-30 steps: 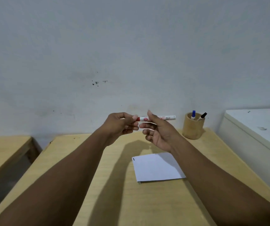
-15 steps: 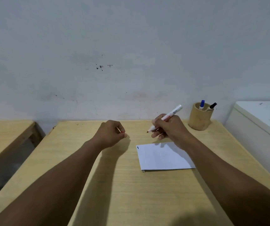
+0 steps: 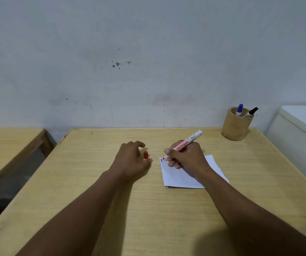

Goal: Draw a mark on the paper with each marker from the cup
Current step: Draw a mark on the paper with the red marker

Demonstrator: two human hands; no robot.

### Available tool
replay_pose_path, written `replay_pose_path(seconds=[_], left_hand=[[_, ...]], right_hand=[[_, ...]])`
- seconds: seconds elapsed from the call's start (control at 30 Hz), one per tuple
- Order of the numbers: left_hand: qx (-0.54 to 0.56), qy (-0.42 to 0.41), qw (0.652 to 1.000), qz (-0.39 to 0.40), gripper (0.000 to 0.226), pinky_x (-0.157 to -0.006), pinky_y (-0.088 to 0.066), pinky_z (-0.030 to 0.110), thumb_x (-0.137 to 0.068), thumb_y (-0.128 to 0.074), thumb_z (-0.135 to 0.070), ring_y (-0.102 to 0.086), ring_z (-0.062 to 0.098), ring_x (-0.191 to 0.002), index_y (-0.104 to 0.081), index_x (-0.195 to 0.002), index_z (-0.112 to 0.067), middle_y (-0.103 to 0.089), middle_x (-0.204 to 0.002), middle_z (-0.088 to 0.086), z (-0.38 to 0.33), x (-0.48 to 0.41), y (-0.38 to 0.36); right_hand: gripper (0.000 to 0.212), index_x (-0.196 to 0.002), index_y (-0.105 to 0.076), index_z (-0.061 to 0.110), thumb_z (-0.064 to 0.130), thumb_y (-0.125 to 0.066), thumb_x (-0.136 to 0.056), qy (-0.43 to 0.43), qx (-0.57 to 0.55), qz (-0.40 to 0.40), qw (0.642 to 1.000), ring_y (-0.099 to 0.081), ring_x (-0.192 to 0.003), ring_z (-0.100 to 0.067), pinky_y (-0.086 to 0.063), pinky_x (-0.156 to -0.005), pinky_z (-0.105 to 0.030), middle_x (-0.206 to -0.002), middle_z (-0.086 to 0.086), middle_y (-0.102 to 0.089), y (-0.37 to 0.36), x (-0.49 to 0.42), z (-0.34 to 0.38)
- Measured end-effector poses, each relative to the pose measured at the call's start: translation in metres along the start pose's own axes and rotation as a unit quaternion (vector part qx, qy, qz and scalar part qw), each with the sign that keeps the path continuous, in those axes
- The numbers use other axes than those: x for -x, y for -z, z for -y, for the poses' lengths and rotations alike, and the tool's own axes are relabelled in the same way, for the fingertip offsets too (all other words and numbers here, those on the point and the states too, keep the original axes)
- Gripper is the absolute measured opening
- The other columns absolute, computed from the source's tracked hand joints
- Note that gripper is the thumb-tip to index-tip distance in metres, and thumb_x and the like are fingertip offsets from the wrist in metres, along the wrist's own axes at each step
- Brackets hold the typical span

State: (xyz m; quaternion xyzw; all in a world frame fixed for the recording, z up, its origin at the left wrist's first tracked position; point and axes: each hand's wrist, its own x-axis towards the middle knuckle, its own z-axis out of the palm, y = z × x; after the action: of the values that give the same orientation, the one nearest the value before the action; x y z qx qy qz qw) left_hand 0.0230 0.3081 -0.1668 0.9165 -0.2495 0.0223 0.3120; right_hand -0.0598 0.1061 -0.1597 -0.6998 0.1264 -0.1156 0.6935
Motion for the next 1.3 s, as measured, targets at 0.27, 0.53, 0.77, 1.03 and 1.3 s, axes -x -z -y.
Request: replay_pose_path(seconds=[0.27,0.53,0.77,1.03,1.3], left_hand=[[-0.083,-0.033,0.995,-0.05,0.054,-0.096,-0.047,0.034,-0.086,-0.062,-0.057,-0.05,0.024,-0.124,-0.064,-0.119,-0.014,-0.059,-0.127,0.004,0.004,0.025,-0.01],[-0.072,-0.035,0.996,-0.051,0.057,-0.096,-0.047,0.035,-0.085,-0.062,-0.058,-0.049,0.023,-0.126,-0.063,-0.121,-0.014,-0.058,-0.128,0.003,0.005,0.024,-0.01],[-0.072,-0.026,0.996,-0.048,0.056,-0.095,-0.046,0.033,-0.085,-0.057,-0.061,-0.048,0.019,-0.124,-0.063,-0.119,-0.017,-0.056,-0.126,-0.001,0.002,0.025,-0.009],[-0.086,-0.03,0.995,-0.042,0.06,-0.094,-0.046,0.032,-0.085,-0.06,-0.058,-0.048,0.02,-0.126,-0.061,-0.126,-0.014,-0.055,-0.131,0.001,0.002,0.024,-0.008],[-0.058,-0.011,0.998,-0.028,0.061,-0.097,-0.046,0.033,-0.085,-0.058,-0.055,-0.045,0.018,-0.13,-0.06,-0.13,-0.014,-0.054,-0.133,-0.002,0.004,0.022,-0.006]], right_hand=[[0.013,-0.078,-0.071,0.008,0.013,-0.082,-0.083,0.041,0.043,-0.011,0.998,-0.073,-0.06,-0.025,-0.05,-0.055,-0.031,-0.068,-0.012,-0.075,-0.003,0.002,-0.01],[0.014,-0.082,-0.071,0.008,0.017,-0.082,-0.083,0.049,0.051,-0.013,0.997,-0.075,-0.064,-0.026,-0.053,-0.06,-0.034,-0.075,-0.016,-0.077,-0.002,0.0,-0.012],[0.017,-0.086,-0.072,0.007,0.021,-0.082,-0.084,0.049,0.058,-0.017,0.997,-0.076,-0.066,-0.026,-0.054,-0.059,-0.033,-0.075,-0.014,-0.079,-0.002,0.0,-0.013],[0.015,-0.083,-0.07,0.004,0.015,-0.081,-0.083,0.035,0.049,0.005,0.998,-0.074,-0.063,-0.03,-0.054,-0.056,-0.032,-0.072,-0.016,-0.077,0.0,-0.003,-0.012],[0.025,-0.087,-0.071,0.002,0.026,-0.077,-0.088,-0.036,-0.079,-0.084,0.993,-0.057,-0.052,-0.02,-0.039,-0.044,-0.027,-0.065,-0.009,-0.066,0.006,-0.005,0.008]])
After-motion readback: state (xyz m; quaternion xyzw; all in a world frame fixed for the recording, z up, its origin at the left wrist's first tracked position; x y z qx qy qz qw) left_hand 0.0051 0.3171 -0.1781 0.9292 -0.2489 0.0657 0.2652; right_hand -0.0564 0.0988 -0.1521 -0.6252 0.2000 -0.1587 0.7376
